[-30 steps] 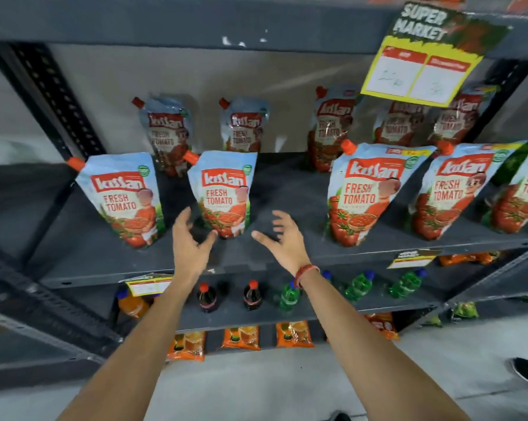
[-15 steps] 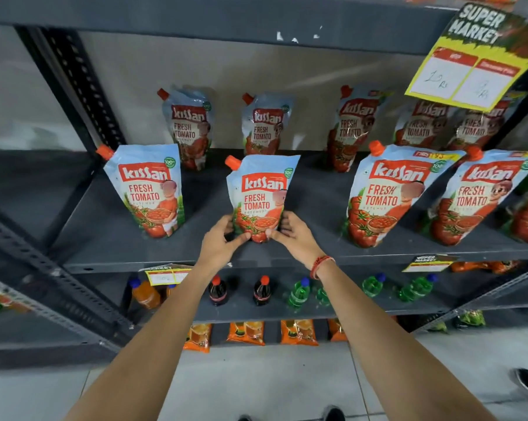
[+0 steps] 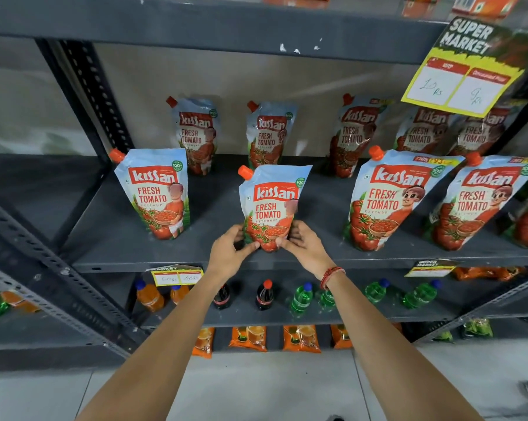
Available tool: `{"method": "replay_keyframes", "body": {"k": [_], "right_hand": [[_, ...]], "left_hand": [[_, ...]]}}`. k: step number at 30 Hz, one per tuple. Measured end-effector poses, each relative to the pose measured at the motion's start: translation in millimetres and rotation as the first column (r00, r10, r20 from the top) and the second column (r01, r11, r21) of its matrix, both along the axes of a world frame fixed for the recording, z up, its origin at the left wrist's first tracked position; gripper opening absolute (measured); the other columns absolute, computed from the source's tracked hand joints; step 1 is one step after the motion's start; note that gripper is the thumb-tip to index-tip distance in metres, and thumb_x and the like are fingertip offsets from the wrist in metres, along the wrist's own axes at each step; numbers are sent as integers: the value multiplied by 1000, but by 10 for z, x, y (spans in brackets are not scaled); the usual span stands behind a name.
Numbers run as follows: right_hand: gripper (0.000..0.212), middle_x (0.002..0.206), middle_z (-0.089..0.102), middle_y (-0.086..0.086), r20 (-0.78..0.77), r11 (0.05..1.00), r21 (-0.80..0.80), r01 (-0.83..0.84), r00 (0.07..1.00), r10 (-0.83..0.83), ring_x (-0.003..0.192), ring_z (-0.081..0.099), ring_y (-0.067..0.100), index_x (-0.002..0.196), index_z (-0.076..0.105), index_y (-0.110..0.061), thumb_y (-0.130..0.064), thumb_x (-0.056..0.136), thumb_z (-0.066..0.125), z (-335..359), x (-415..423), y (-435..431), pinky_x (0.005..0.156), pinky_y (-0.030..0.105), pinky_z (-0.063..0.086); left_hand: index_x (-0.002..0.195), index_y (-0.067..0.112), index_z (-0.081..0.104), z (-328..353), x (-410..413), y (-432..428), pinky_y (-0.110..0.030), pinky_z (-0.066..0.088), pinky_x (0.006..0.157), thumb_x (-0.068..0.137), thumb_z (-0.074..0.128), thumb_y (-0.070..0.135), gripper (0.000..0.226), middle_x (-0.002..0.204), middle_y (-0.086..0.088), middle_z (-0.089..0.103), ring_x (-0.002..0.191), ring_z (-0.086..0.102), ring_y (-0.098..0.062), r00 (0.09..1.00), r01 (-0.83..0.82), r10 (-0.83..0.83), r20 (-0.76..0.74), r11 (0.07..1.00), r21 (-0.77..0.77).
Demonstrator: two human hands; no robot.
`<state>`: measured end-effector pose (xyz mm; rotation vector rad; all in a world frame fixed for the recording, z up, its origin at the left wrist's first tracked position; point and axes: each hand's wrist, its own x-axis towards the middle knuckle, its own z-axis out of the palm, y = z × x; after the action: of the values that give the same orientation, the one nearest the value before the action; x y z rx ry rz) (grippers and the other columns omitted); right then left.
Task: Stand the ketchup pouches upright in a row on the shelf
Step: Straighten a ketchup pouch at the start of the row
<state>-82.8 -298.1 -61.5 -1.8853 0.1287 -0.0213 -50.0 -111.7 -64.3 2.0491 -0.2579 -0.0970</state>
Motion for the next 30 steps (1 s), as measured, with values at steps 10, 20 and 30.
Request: {"method": "replay_keyframes", "body": {"k": [10, 20, 30], "right_hand": [[47, 106, 61, -7, 152, 939, 139, 314, 931, -333, 98, 58, 0, 116, 56, -15, -19, 75, 78, 1, -214, 208, 77, 8, 49], [33, 114, 52, 0, 272, 954, -301, 8, 959, 78, 101, 54, 12, 117, 57, -16, -27, 86, 64, -83, -53, 1177, 82, 31, 53], [86, 148, 37, 14, -103, 977, 68, -203, 973, 209, 133, 40, 24, 148, 18, -18, -29, 81, 71, 94, 827, 1674, 111, 40, 36]], "left_hand": [[122, 10, 55, 101, -91, 174, -24, 43, 96, 84, 65, 23, 42, 119, -4, 63, 108, 59, -12, 999, -34, 33, -11, 990, -140], [116, 10, 57, 69, -36, 1413, -35, 48, 96, 83, 64, 7, 33, 117, -9, 63, 108, 60, -22, 823, -546, 561, 90, 825, -148], [144, 15, 24, 145, 490, 1731, -37, 30, 111, 78, 71, 14, 82, 144, -9, 43, 132, 40, -22, 988, -135, 123, -97, 981, -138]]}}
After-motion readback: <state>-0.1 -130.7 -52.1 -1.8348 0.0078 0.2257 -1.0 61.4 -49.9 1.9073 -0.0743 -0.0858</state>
